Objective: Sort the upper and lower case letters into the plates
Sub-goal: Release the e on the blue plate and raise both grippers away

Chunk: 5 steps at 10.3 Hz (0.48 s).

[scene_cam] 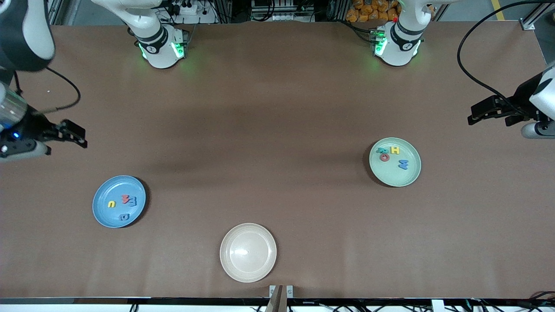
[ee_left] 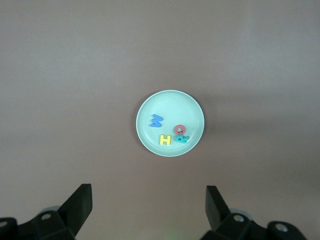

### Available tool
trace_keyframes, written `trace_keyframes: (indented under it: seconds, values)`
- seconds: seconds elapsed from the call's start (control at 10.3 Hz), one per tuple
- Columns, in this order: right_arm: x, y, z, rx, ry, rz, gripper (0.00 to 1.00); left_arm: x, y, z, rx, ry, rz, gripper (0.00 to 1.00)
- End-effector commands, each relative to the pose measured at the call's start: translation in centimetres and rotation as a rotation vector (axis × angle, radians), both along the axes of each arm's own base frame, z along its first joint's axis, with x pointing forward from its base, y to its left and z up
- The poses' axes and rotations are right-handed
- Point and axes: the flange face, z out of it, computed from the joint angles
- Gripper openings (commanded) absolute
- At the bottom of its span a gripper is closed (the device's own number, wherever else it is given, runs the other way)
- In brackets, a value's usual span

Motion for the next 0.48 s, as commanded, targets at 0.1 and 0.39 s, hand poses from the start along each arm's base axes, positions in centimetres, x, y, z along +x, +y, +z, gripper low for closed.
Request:
trace_keyframes:
  seconds: [0.1,0.39]
  values:
    - [-1.1,1.0,6.5,-0.014,0.016,-0.007,1.00,-2.9,-3.0,0.2,0.032,0.028,-0.020,1.00]
    - [-1.6,0.8,7.4,-0.014,0.006,-0.009,1.00,-3.1,-2.9,0.0,0.033,0.032,-0.017,1.00]
